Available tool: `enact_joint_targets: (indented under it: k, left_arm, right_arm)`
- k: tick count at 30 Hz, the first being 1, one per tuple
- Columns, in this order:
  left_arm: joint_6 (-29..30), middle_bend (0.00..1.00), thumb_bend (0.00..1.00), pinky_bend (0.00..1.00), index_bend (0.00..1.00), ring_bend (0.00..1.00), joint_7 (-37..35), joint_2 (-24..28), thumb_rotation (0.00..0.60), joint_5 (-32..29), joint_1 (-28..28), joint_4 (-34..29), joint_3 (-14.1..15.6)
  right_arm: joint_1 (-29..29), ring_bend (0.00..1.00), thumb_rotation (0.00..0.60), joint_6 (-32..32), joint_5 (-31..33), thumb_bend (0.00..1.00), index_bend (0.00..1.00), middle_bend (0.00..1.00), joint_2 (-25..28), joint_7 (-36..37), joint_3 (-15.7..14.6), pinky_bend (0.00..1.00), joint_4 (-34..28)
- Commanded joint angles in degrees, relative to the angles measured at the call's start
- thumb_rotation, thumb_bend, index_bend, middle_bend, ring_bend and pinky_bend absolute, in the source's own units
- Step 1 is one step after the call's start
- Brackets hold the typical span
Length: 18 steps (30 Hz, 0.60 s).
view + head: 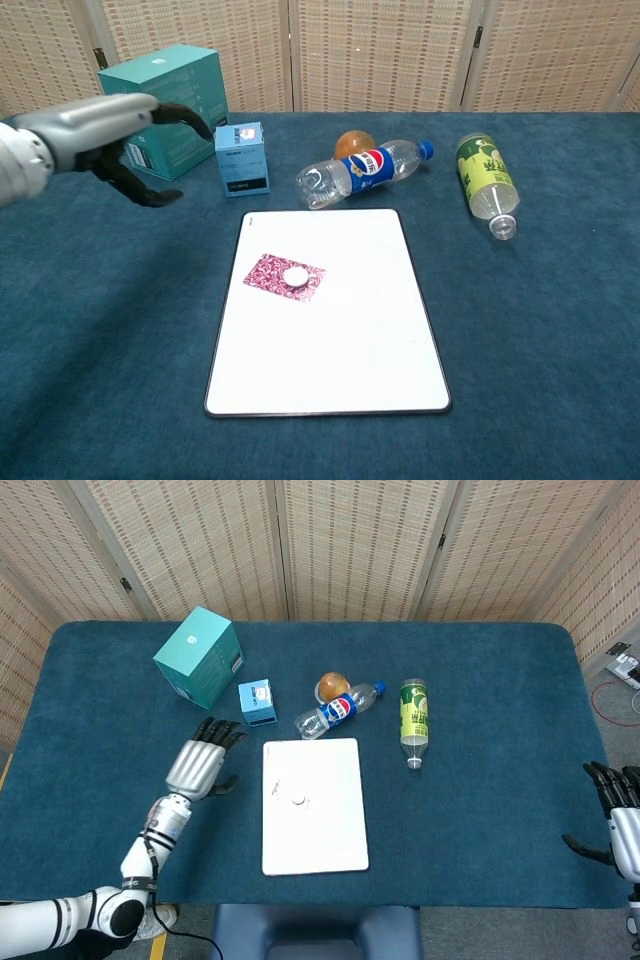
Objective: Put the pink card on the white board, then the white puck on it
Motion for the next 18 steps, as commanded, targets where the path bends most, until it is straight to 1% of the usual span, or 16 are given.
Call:
enact_joint_targets:
  k: [1, 5, 9, 15, 18]
  left_arm:
    - [6.7, 0.14, 0.40, 0.00, 0.23, 0.11, -3.3, 3.8, 0.600, 2.4, 5.6, -2.1, 1.2]
    - [12.6, 0.14, 0.40, 0.00, 0.23, 0.11, -4.6, 6.2, 0.600, 4.4, 11.0, -2.7, 3.2]
    - [17.0, 0.14, 0.40, 0.00, 0.23, 0.11, -5.5, 7.8, 0.600, 6.2, 15.3, -3.0, 4.9]
    - [21.6, 0.14, 0.40, 0.00, 0.23, 0.11, -7.5, 9.1, 0.600, 9.7, 21.0, -2.8, 7.8]
    - [23.2, 0.14, 0.40, 0.00, 0.23, 0.11, -8.1, 9.5, 0.600, 11.2, 23.1, -2.7, 8.7]
  right_arm:
    - [0.3, 0.09, 0.600, -0.2, -0.4, 0.02, 0.07, 0.11, 0.0, 0.6, 0.0, 0.00, 0.2]
    - [0.9, 0.09, 0.600, -0.9, -1.2, 0.02, 0.07, 0.11, 0.2, 1.6, -0.2, 0.00, 0.6]
    - [1.6, 0.09, 0.600, -1.8, -1.8, 0.02, 0.07, 0.12, 0.3, 3.1, -0.3, 0.00, 0.8]
    - [2.1, 0.09, 0.600, -1.9, -2.6, 0.02, 0.07, 0.12, 0.1, 4.0, -0.5, 0.00, 0.8]
    - [2.1, 0.09, 0.600, -1.8, -2.5, 0.02, 0.08, 0.12, -0.2, 3.5, -0.6, 0.00, 0.7]
